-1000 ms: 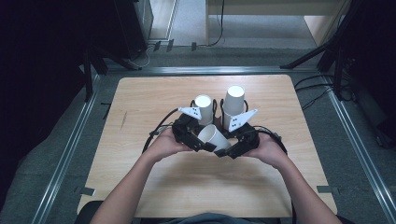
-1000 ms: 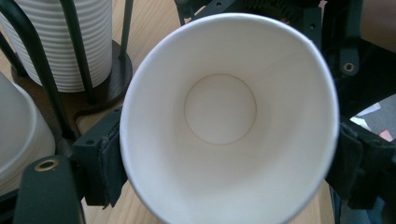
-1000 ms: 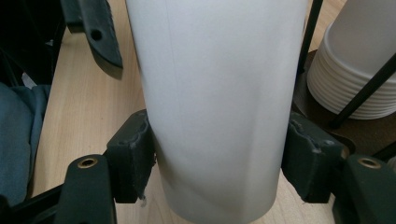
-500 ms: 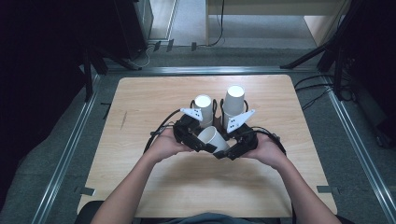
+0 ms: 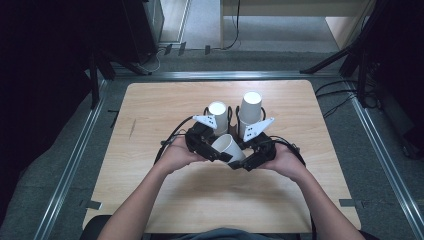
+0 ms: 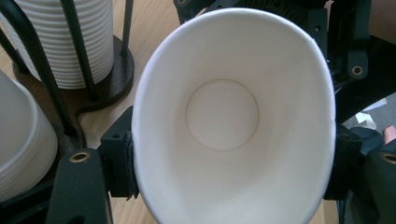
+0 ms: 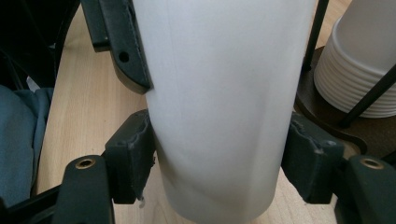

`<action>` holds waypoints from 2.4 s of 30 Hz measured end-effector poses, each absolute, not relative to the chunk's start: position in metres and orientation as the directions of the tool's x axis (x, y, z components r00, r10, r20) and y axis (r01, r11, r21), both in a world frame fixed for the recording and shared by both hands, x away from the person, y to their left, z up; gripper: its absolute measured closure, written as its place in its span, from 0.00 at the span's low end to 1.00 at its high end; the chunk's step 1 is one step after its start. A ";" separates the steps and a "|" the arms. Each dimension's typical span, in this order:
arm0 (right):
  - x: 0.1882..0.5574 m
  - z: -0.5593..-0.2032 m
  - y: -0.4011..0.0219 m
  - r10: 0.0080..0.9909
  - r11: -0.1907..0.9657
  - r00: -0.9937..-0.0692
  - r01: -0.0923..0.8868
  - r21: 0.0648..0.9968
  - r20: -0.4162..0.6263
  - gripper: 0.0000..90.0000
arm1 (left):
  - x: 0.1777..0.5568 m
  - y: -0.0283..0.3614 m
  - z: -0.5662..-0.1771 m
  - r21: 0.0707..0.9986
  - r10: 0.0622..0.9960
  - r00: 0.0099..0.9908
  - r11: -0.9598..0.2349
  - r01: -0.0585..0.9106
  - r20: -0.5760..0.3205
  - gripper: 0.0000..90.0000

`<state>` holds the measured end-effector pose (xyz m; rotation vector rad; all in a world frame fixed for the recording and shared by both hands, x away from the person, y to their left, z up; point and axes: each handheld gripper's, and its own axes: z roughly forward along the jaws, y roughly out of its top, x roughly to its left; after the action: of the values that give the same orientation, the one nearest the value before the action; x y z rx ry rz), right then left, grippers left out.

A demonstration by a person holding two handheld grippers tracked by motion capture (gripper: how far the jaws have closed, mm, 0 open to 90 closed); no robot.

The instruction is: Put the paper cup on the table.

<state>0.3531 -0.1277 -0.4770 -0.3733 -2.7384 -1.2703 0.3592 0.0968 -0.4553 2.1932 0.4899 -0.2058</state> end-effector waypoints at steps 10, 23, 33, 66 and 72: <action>0.353 -0.477 -0.128 0.208 0.617 -0.960 0.277 0.736 0.187 0.28 | 0.361 0.101 -0.449 0.719 0.279 0.906 -0.552 0.422 -0.318 0.32; 0.352 -0.475 -0.134 0.207 0.617 -0.960 0.277 0.737 0.188 0.27 | 0.363 0.112 -0.441 0.708 0.308 0.905 -0.566 0.422 -0.294 0.31; 0.349 -0.471 -0.140 0.212 0.608 -0.959 0.282 0.742 0.190 0.27 | 0.362 0.116 -0.437 0.691 0.303 0.912 -0.597 0.407 -0.276 0.31; 0.355 -0.464 -0.162 0.273 0.582 -0.949 0.294 0.758 0.159 0.27 | 0.359 0.150 -0.428 0.642 0.338 0.908 -0.645 0.414 -0.245 0.30; 0.357 -0.465 -0.167 0.306 0.575 -0.944 0.285 0.767 0.121 0.27 | 0.359 0.163 -0.424 0.659 0.354 0.904 -0.624 0.420 -0.241 0.30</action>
<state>0.3571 -0.1670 -0.4650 -0.5271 -2.8097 -1.3610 0.3587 0.1629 -0.4243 2.3014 0.5499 -0.1117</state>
